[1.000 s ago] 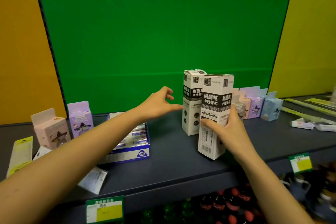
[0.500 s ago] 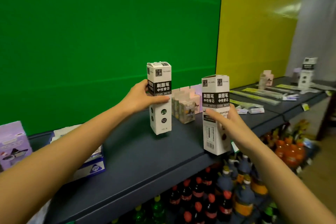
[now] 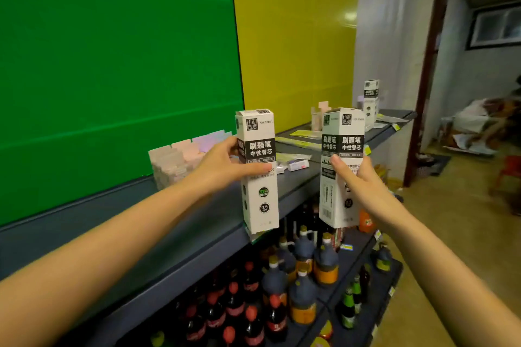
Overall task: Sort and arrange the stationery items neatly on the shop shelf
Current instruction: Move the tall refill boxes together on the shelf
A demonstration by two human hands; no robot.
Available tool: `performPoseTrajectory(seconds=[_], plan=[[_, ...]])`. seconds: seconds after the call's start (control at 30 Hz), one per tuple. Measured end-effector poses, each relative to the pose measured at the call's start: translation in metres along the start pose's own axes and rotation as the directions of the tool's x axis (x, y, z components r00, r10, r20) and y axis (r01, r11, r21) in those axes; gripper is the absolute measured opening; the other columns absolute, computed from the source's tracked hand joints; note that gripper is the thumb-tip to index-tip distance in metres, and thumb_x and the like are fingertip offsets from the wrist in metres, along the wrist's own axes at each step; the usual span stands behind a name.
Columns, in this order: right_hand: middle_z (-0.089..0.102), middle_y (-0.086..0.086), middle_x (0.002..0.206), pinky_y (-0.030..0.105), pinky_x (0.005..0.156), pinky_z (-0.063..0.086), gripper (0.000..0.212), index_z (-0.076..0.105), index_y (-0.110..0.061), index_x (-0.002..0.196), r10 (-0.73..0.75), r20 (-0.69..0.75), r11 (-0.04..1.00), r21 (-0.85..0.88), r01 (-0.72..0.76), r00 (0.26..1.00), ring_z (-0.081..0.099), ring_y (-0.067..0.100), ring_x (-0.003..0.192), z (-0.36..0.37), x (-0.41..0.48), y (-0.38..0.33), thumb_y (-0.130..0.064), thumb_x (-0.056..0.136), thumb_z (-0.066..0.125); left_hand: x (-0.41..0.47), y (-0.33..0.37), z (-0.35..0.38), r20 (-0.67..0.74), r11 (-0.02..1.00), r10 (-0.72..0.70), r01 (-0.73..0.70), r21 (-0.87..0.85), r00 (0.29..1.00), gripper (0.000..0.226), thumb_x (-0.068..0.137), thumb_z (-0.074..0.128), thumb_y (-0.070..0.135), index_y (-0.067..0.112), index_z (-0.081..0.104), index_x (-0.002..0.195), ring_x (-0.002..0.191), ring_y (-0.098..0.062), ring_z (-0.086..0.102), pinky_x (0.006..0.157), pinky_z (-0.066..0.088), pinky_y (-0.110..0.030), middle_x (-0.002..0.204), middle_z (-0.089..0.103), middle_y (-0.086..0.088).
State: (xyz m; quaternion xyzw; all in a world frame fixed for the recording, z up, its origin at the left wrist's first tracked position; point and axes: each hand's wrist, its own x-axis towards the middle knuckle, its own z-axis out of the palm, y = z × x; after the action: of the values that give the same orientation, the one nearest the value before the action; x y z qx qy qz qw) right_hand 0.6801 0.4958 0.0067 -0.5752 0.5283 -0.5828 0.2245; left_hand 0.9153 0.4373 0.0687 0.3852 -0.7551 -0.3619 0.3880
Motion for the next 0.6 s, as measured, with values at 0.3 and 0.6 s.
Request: performPoseTrajectory(seconds=[0.3, 0.6], plan=[[0.058, 0.001, 0.120, 0.036, 0.094, 0.047, 0.054, 0.045, -0.024, 0.123, 0.011, 0.007, 0.999, -0.052, -0.010, 1.000, 0.058, 0.013, 0.108, -0.150, 0.061, 0.074, -0.055, 0.079, 0.049, 0.083, 0.022, 0.140, -0.089, 1.000, 0.002, -0.003, -0.009, 0.996, 0.061, 0.055, 0.085, 0.027, 0.020, 0.059, 0.109, 0.089, -0.017, 0.067, 0.088, 0.054, -0.040, 0.105, 0.069, 0.002], [0.060, -0.006, 0.118, 0.037, 0.095, 0.047, 0.069, 0.044, -0.026, 0.123, 0.006, -0.011, 0.998, -0.067, -0.007, 1.000, 0.058, 0.009, 0.107, -0.248, 0.144, 0.137, -0.068, 0.068, 0.050, 0.185, 0.043, 0.245, -0.140, 1.000, 0.030, -0.030, -0.004, 0.990, 0.052, 0.061, 0.082, 0.018, 0.013, 0.058, 0.107, 0.074, -0.011, 0.063, 0.078, 0.053, -0.032, 0.094, 0.068, 0.004]])
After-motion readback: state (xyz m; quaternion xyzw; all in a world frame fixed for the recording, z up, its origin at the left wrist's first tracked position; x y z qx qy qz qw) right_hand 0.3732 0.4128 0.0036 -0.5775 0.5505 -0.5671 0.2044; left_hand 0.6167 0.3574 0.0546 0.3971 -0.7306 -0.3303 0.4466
